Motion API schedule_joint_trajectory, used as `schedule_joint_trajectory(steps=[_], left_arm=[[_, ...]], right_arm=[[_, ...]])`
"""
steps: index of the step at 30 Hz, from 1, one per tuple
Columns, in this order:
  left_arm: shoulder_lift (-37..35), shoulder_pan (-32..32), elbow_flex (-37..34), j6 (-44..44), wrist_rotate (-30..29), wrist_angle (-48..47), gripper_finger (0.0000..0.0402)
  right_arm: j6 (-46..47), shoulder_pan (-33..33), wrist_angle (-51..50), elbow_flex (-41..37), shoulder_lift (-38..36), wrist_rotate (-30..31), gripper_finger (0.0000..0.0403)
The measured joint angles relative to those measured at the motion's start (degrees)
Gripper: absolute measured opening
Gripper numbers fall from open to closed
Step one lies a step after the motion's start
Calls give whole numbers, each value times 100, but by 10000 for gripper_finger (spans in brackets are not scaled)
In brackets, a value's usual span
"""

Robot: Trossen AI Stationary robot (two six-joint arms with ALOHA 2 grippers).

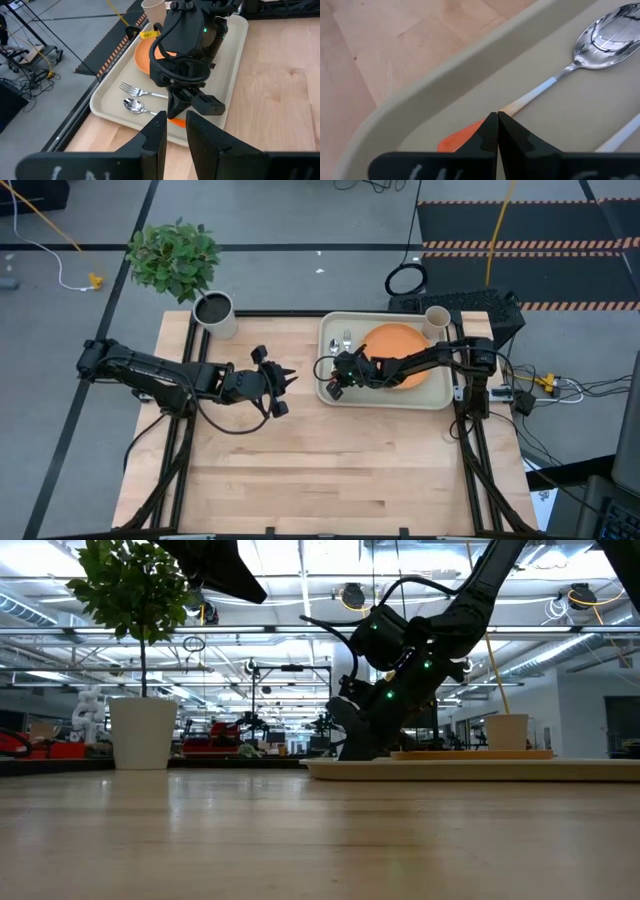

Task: Pick and place plate/cup/fork/spoon on tray
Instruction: Put the orange spoon to the left of the orange fork on the gray tray, then return to Home Position

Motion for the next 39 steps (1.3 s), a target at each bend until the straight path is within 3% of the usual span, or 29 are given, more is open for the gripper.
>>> schedule_joint_trajectory(steps=[13, 23, 30, 39], left_arm=[[0, 0, 0, 35, 2, -4, 76], [0, 0, 0, 59, 28, -6, 76], [0, -16, 0, 60, 31, -4, 76], [0, -203, 0, 205, 33, 38, 76]], right_arm=[[-239, -63, 100, -14, -70, -28, 0], [-517, 86, 122, -26, -644, -56, 0], [-1090, 506, -194, -24, -1713, -58, 0], [-2830, 1274, -924, -15, -3480, -50, 0]])
